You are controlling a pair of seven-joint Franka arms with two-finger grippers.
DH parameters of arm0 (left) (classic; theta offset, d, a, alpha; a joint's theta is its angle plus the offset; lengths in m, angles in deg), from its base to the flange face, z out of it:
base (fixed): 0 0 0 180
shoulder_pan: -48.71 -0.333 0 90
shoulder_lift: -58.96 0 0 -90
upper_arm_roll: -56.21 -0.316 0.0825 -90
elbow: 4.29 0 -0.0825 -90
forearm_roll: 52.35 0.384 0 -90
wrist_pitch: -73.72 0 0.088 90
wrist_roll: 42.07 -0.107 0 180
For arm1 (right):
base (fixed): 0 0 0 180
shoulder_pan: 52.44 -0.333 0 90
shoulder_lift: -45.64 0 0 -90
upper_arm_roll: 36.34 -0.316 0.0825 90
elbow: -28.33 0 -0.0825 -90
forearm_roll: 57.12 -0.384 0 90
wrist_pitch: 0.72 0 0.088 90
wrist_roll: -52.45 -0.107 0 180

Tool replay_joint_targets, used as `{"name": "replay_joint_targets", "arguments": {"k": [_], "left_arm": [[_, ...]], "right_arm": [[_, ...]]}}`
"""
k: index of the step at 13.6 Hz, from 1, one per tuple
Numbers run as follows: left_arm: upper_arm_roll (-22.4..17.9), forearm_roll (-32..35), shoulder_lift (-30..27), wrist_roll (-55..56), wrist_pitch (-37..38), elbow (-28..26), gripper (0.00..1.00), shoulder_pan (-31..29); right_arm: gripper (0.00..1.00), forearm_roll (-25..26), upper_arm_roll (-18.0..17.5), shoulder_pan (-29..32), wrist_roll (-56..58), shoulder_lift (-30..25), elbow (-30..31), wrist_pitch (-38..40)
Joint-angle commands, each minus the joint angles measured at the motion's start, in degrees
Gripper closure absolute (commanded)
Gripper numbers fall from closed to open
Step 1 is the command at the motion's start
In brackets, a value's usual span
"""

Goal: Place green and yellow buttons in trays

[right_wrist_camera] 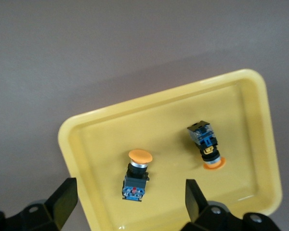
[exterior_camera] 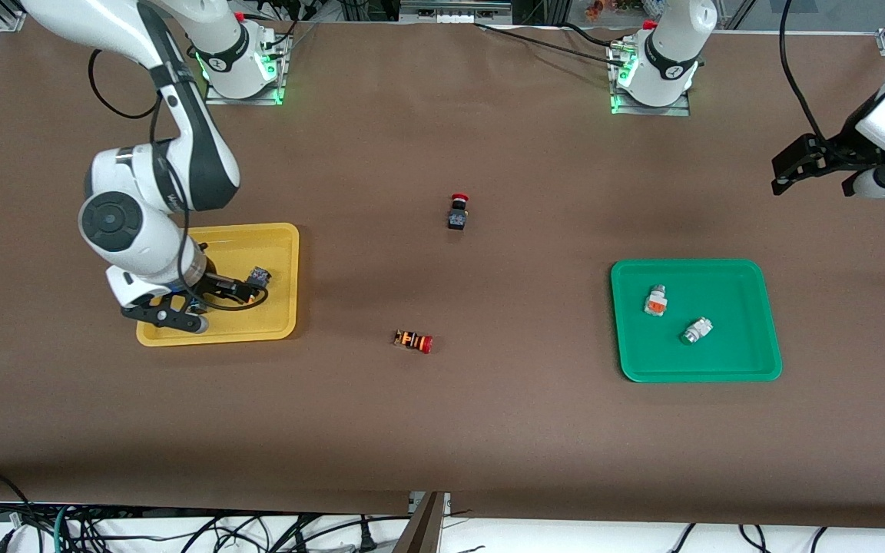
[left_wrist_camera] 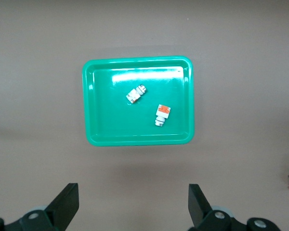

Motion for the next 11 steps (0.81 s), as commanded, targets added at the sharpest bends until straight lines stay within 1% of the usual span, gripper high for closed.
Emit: {"name": "replay_joint_targets", "arguments": {"k": [1, 3, 5, 7, 9, 11], "left_arm": [[-0.9, 1.8, -0.5, 0.3, -1.2, -1.1, 0.0, 1.3], [-0.8, 1.8, 0.2, 0.5, -0.9, 0.2, 0.0, 0.7], [-0.7, 1.8, 0.6, 0.6, -0.9, 0.4, 0.0, 0.8], [-0.6, 1.5, 0.6, 0.6, -0.9, 0.4, 0.0, 0.7], [-0.6, 1.5, 0.6, 0.7, -0.9, 0.4, 0.0, 0.7], [-0.6, 1.4, 0.7, 0.8, -0.9, 0.4, 0.0, 0.7]], "right_arm": [[0.01, -1.1, -0.7, 1.6, 3.3, 0.5, -9.4, 9.1], [0.01, -1.7, -0.7, 2.6, 7.9, 1.0, -16.0, 16.1], [0.01, -5.2, -0.6, 5.3, 14.5, 1.0, -21.6, 20.6], [0.01, -5.4, -0.5, 6.5, 18.3, -1.2, -22.5, 22.3], [0.01, -5.5, 0.6, 8.2, 21.3, -4.0, -22.1, 22.9], [0.01, -5.5, 1.0, 11.1, 27.1, -7.0, -20.6, 23.4]]}}
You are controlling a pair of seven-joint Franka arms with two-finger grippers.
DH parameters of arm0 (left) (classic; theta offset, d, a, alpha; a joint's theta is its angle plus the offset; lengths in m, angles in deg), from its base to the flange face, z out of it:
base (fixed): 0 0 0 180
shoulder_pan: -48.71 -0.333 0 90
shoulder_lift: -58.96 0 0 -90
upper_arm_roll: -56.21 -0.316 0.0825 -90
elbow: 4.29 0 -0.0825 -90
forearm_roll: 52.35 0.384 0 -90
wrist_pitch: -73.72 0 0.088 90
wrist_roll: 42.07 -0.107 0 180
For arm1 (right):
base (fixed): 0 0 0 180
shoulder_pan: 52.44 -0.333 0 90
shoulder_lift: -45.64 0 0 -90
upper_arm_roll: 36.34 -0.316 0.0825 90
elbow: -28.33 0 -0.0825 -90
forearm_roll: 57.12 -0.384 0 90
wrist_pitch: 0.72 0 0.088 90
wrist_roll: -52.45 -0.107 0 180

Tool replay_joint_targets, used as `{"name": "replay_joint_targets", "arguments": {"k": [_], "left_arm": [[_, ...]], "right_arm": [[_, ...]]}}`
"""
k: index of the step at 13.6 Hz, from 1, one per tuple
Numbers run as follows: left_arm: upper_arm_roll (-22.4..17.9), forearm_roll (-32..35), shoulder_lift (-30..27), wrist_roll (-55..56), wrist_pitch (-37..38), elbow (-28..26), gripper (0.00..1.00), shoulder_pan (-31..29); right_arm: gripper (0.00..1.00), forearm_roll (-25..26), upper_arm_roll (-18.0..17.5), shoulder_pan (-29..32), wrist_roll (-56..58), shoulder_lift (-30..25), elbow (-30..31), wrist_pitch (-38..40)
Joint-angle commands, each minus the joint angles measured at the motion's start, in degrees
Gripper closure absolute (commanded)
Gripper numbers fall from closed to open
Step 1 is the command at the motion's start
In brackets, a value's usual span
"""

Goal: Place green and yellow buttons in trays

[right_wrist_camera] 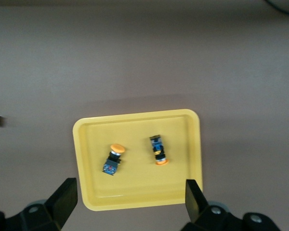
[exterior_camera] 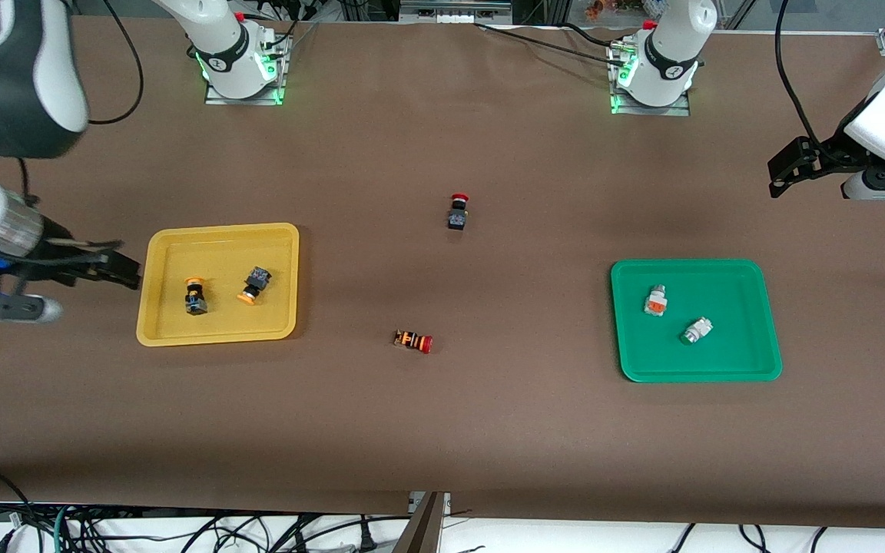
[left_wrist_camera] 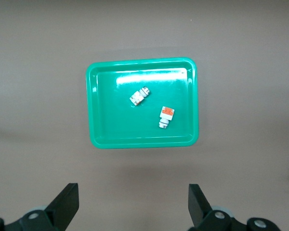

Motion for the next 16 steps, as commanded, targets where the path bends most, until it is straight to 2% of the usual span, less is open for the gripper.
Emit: {"name": "replay_joint_targets", "arguments": {"k": [1, 4, 6, 10, 14, 16], "left_arm": [[-0.1, 0.6, 0.4, 0.7, -0.1, 0.6, 0.0, 0.3], [-0.2, 0.5, 0.3, 0.7, 0.4, 0.6, 0.0, 0.3], [0.0, 0.6, 0.3, 0.7, 0.5, 0.7, 0.0, 0.4], [0.2, 0.7, 0.5, 0.7, 0.9, 1.1, 0.0, 0.5], [0.2, 0.6, 1.6, 0.7, 3.1, 2.8, 0.0, 0.4], [0.3, 0.7, 2.0, 0.8, 3.7, 3.4, 0.0, 0.7]], "right_arm": [[0.01, -1.2, 0.0, 3.7, 5.8, -6.0, 4.1, 0.7], [0.01, -1.0, 0.7, 4.2, 5.7, -13.8, 13.6, -0.4], [0.01, -1.0, 0.7, 5.7, 5.8, -16.9, 18.7, -3.0], [0.01, -0.8, 2.3, 5.9, 7.9, -14.2, 15.9, -2.7], [0.01, -0.6, 2.2, 5.6, 7.2, -12.8, 15.1, -2.6], [0.01, -0.7, 2.1, 5.6, 6.5, -11.2, 11.1, -2.2]]}}
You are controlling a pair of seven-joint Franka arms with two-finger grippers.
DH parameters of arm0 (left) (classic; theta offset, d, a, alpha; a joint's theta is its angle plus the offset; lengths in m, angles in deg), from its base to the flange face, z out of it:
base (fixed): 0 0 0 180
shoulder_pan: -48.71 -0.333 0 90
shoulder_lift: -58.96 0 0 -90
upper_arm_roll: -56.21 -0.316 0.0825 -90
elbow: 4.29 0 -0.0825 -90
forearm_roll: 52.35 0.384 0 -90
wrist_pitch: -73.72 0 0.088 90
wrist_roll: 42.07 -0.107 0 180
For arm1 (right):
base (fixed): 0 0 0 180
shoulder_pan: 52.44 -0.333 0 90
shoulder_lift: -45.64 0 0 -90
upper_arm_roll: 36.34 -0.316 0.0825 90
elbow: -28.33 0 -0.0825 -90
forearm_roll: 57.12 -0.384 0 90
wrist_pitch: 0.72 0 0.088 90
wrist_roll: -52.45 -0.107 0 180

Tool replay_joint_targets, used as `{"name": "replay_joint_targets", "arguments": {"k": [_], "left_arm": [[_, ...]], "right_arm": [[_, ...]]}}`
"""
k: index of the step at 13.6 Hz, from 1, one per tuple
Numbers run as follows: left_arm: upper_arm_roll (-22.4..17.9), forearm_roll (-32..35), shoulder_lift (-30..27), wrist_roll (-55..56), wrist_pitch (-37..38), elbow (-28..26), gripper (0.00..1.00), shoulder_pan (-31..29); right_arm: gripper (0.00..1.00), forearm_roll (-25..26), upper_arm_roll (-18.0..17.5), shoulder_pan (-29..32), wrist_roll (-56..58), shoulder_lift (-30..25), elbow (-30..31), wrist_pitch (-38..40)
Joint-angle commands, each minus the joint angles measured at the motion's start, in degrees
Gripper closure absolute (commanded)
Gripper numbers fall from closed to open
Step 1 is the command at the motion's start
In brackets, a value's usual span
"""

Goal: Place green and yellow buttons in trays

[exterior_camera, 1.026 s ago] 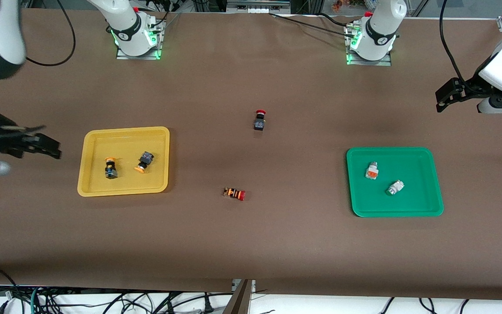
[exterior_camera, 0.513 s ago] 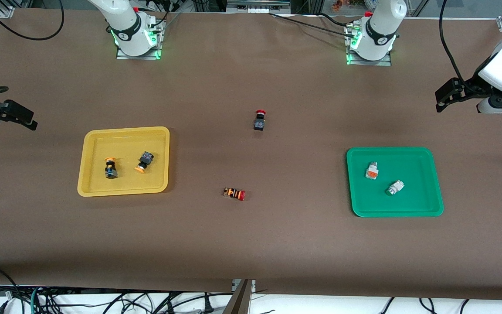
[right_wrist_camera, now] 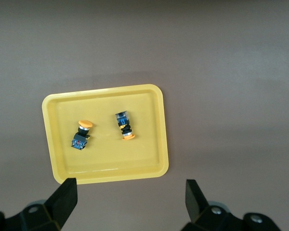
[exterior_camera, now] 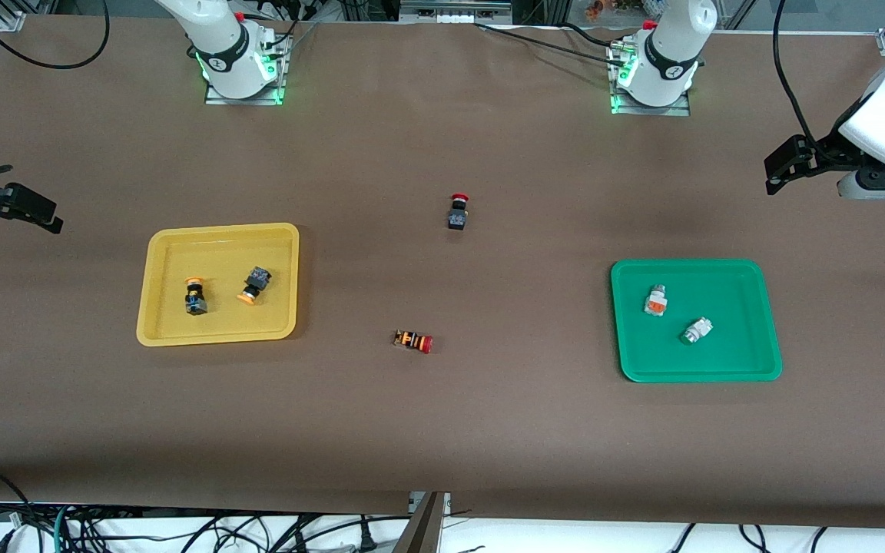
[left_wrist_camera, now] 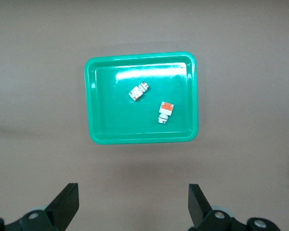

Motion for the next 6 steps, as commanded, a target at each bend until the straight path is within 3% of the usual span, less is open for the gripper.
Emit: {"name": "replay_joint_targets", "arguments": {"k": [1, 6], "left_arm": [[0.1, 0.7, 1.8, 0.7, 2.1, 3.0, 0.0, 0.6], [0.1, 0.7, 1.8, 0.7, 2.1, 3.1, 0.0, 0.6]], "right_arm": [[0.01, -0.5, -0.2, 0.1, -0.3, 2.4, -5.9, 1.8], [0.01, -0.5, -0.3, -0.1, -0.3, 4.0, -9.1, 3.5]]}}
